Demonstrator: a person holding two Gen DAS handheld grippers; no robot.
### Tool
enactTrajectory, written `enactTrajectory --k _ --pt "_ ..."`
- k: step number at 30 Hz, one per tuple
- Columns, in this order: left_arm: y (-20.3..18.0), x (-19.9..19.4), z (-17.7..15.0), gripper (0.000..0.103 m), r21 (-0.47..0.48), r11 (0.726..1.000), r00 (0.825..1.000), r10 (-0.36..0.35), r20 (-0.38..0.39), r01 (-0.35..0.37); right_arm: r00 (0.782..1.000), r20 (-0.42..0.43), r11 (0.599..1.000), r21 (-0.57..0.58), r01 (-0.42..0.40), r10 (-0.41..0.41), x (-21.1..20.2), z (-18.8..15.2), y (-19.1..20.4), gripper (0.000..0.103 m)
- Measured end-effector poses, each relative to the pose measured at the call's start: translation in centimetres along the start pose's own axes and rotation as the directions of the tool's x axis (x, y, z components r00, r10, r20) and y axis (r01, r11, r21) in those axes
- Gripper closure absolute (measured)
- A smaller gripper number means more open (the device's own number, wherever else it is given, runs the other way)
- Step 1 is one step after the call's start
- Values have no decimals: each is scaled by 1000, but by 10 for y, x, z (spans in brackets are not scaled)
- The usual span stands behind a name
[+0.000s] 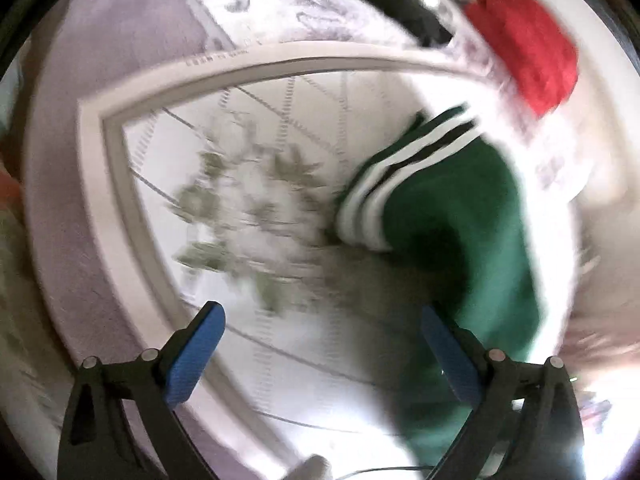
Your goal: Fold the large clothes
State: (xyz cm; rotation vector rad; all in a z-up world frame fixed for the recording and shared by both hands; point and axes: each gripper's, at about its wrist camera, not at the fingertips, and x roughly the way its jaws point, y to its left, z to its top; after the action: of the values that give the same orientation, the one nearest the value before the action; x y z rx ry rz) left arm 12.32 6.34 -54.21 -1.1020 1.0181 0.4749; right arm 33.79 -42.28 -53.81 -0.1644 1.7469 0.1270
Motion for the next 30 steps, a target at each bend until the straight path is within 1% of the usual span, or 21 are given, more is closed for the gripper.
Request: enactTrajectory --k 1,3,5,7,8,9,11,12,15,17,18,19,21,22,23,24,25,26,27,28,30 --pt "0 4 2 4 -35 997 997 -68 -23 67 1000 0 1000 3 1 -1 -1 1 -3 3" --pt "2 26 10 4 -134 973 977 -200 -73 189 1000 -1 1000 14 -2 2 1 0 -6 2" --pt "5 46 16 4 -218 931 943 -319 -91 294 1000 -1 1000 21 -6 6 3 2 -11 2" --pt "8 65 21 4 -315 870 903 -423 -80 380 1000 1 1000 25 -14 14 4 4 -13 2" --pt "11 68 22 4 -360 839 887 -457 -63 407 1000 0 999 29 -22 22 5 5 -14 2" --pt "12 65 23 4 -376 819 875 -483 -40 434 1000 -4 999 36 -28 29 7 5 -16 2" --pt "10 51 26 4 -358 803 858 -513 -9 476 999 -8 999 44 -32 33 7 5 -17 2" --pt "8 38 28 4 -328 792 842 -538 22 515 999 -9 999 43 -32 32 8 6 -19 2" --pt "7 24 31 4 -287 790 833 -550 57 541 1000 -2 999 42 -28 28 9 7 -20 2" --pt "2 38 38 4 -282 806 846 -531 47 521 1000 0 999 44 -25 25 9 6 -15 1" --pt "-4 52 46 4 -278 803 841 -540 36 528 1000 -1 999 47 -23 23 9 7 -15 1" --pt "-11 62 52 4 -269 809 843 -538 23 523 1000 -2 999 49 -21 21 10 6 -14 1" --pt "-29 86 66 4 -246 804 829 -559 -7 541 1000 -3 999 50 -18 18 12 6 -13 1" --pt "-38 100 76 4 -245 821 842 -538 -33 516 1000 -1 998 53 -18 18 10 0 -5 1" --pt "-44 113 83 4 -251 815 834 -549 -46 522 1000 0 998 52 -20 20 11 0 -5 1" --pt "-46 120 88 9 -256 829 852 -522 -37 497 1000 2 998 51 -22 22 10 1 -5 1" --pt "-48 121 93 28 -253 842 868 -496 -18 476 1000 6 998 52 -25 25 9 1 -5 1" --pt "-49 120 102 40 -233 856 881 -474 3 461 1000 9 998 52 -30 29 10 1 -5 1" --pt "-51 115 109 64 -194 875 893 -450 16 444 999 8 998 50 -31 31 10 0 -4 1" --pt "-54 110 115 75 -145 888 899 -437 23 436 1000 5 999 42 -30 30 10 0 -2 1" --pt "-63 93 123 81 -12 925 924 -378 50 379 1000 5 1000 11 -16 16 10 1 4 1"
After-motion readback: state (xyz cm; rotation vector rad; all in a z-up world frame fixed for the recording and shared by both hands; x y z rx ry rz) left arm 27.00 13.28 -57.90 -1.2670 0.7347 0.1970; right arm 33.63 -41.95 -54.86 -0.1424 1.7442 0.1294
